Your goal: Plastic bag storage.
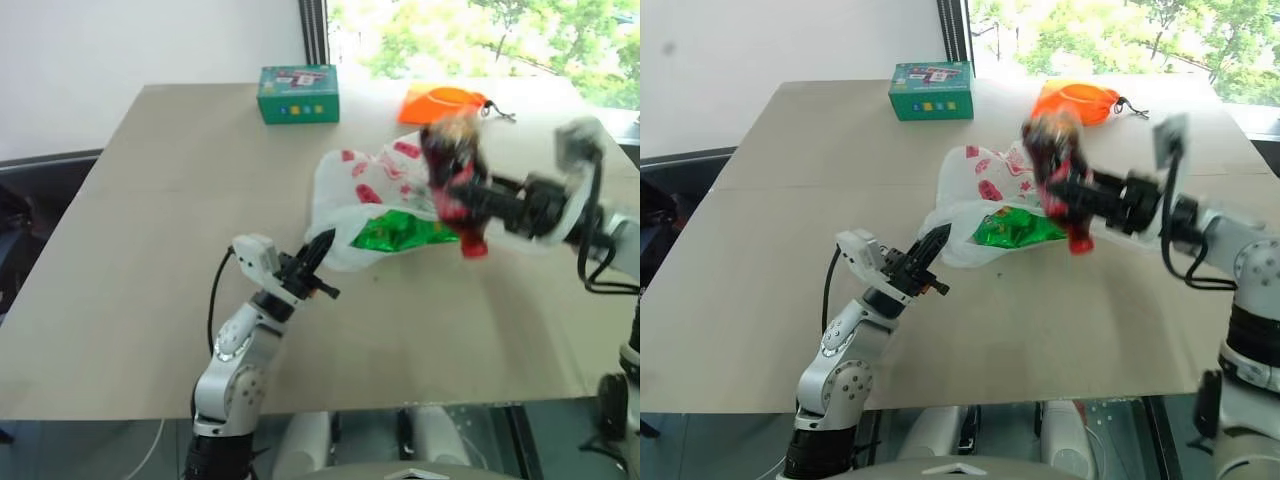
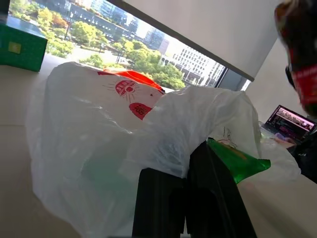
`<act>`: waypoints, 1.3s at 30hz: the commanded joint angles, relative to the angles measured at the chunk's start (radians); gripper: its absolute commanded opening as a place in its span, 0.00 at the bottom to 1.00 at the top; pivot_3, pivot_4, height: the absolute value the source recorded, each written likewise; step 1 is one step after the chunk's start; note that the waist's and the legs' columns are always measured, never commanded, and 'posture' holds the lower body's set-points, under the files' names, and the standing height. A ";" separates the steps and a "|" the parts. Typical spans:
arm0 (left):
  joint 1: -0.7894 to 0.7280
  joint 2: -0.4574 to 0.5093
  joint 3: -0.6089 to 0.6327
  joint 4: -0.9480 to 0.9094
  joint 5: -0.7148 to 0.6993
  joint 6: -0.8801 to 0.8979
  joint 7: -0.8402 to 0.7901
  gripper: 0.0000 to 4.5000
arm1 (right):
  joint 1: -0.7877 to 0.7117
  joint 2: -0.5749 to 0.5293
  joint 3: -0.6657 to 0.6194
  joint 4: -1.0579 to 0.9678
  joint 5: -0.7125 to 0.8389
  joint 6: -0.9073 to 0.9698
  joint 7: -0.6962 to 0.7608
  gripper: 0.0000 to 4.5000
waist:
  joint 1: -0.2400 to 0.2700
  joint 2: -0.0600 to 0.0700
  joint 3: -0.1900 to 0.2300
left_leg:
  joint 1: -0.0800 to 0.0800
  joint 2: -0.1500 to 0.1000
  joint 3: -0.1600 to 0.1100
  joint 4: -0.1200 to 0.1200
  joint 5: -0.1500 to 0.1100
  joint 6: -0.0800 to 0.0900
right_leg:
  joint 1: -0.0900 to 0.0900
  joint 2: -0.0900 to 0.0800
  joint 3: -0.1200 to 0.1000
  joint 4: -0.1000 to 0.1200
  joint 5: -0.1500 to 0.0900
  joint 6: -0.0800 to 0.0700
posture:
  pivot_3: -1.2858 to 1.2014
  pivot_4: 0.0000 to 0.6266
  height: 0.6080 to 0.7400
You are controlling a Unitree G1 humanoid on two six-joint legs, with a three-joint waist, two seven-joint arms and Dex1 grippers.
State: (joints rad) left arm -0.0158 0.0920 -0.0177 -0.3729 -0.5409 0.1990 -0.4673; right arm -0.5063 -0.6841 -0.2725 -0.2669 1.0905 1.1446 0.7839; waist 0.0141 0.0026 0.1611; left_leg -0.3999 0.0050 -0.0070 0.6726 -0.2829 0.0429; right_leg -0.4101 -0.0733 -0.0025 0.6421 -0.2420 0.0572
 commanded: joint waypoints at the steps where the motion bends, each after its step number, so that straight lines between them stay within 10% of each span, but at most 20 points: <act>1: 0.002 -0.015 -0.014 -0.032 0.004 -0.035 0.001 0.00 | 0.027 -0.046 0.086 -0.070 -0.027 -0.029 0.104 0.70 | -0.001 0.000 0.000 | 0.000 0.000 0.000 0.000 0.000 0.000 | 0.000 0.000 0.000 0.000 0.000 0.000 | 0.52 0.24 1.00; 7: -0.003 -0.020 -0.026 -0.076 0.018 -0.032 0.029 0.00 | 0.029 -0.069 0.242 -0.056 -0.121 -0.083 0.200 0.70 | -0.002 -0.001 0.000 | 0.001 0.000 -0.001 0.000 0.000 0.000 | 0.000 0.003 -0.001 0.001 0.000 0.000 | 0.52 0.24 1.00; 13: 0.020 -0.002 -0.052 -0.100 0.018 -0.033 0.009 0.00 | -0.143 0.150 0.280 0.197 -0.271 -0.048 -0.097 0.70 | -0.013 -0.002 0.001 | 0.002 0.000 -0.001 0.001 0.000 0.000 | 0.000 0.003 0.000 0.002 0.000 0.000 | 0.52 0.24 1.00; 23: 0.005 0.005 -0.061 -0.055 0.045 -0.049 0.017 0.00 | -0.529 0.605 -0.275 0.716 -0.145 -0.201 -0.788 0.81 | -0.019 -0.002 0.001 | -0.002 0.000 0.001 -0.002 0.003 -0.006 | -0.004 0.002 0.000 0.003 0.000 0.000 | 0.52 0.24 1.00; 25: -0.004 0.000 -0.061 -0.043 0.053 -0.050 0.025 0.00 | -0.477 0.598 -0.173 0.641 -0.257 -0.248 -0.770 0.99 | -0.018 -0.002 0.001 | -0.002 0.000 0.001 -0.003 0.003 -0.006 | -0.004 0.002 0.000 0.003 0.000 0.000 | 0.52 0.24 1.00; 30: -0.037 -0.009 -0.034 -0.011 0.062 -0.056 0.054 0.00 | -0.307 0.449 0.101 0.412 -0.375 -0.196 -0.562 0.99 | -0.022 -0.002 0.001 | -0.004 -0.002 0.001 -0.003 0.003 -0.006 | -0.004 0.001 0.001 0.002 0.000 0.000 | 0.52 0.24 1.00; 39: -0.045 -0.008 -0.027 -0.004 0.061 -0.049 0.058 0.00 | -0.030 0.063 0.136 0.023 -0.319 -0.256 -0.065 0.99 | -0.018 -0.002 0.001 | 0.000 0.000 -0.002 -0.001 0.000 -0.001 | -0.002 0.003 0.000 0.003 0.000 0.000 | 0.52 0.24 1.00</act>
State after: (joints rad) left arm -0.0563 0.0834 -0.0439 -0.3513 -0.4831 0.1616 -0.4092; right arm -0.5597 -0.5885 -0.1080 -0.1555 0.7506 0.9458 0.6067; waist -0.0038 0.0005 0.1620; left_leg -0.3996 0.0045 -0.0087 0.6715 -0.2826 0.0421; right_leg -0.4114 -0.0705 -0.0026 0.6443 -0.2418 0.0573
